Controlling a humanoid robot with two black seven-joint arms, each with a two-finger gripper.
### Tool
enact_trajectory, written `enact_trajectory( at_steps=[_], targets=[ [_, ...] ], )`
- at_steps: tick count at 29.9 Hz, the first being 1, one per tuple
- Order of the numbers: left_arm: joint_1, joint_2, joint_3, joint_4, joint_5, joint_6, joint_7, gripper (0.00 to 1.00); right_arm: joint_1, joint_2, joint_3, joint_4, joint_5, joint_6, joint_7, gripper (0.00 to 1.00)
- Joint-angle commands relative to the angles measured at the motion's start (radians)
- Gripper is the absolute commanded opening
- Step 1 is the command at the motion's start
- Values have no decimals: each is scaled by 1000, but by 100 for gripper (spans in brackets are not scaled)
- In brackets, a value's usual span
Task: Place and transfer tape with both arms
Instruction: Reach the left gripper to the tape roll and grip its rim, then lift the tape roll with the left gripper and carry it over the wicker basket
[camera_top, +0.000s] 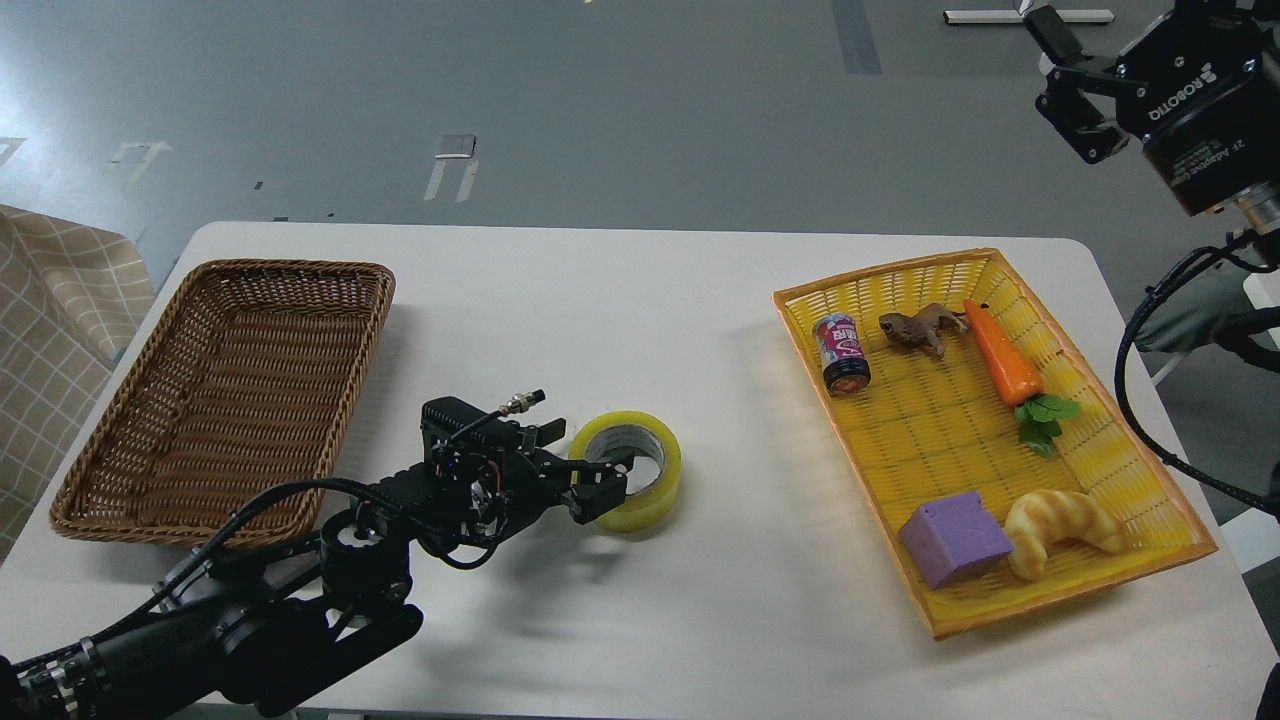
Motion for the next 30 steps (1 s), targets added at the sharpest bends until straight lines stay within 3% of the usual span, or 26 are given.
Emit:
enact_trajectory(
  at_steps=[1, 2, 4, 7, 11, 14, 22, 30],
  targets=[
    [0, -5, 0, 27, 29, -1, -26, 91, -1, 1, 0, -1, -2, -6, 0, 100],
    [0, -11, 0, 40, 53, -1, -42, 90, -1, -1, 0, -3, -2, -20, 0, 100],
    [-2, -11, -1, 52, 74, -1, -78, 69, -1, -3, -2, -3, -2, -51, 0, 100],
    [-2, -12, -1, 58, 72, -1, -82, 52, -1, -4, -2, -4, -3, -57, 0, 100],
    [-10, -17, -3, 78, 49, -2, -86, 10, -4, -4, -3, -7, -8, -57, 0, 100],
    [-10, -17, -4, 81, 44, -5, -85, 4, -11, -4, -3, -9, -43, -63, 0, 100],
    [-13, -17, -4, 80, 44, -11, -85, 0, -20, -1, -3, -7, -55, -92, 0, 100],
    [-19, -5, -10, 61, -40, -90, -83, 0, -35, 5, -3, -6, -57, -94, 0, 100]
  ],
)
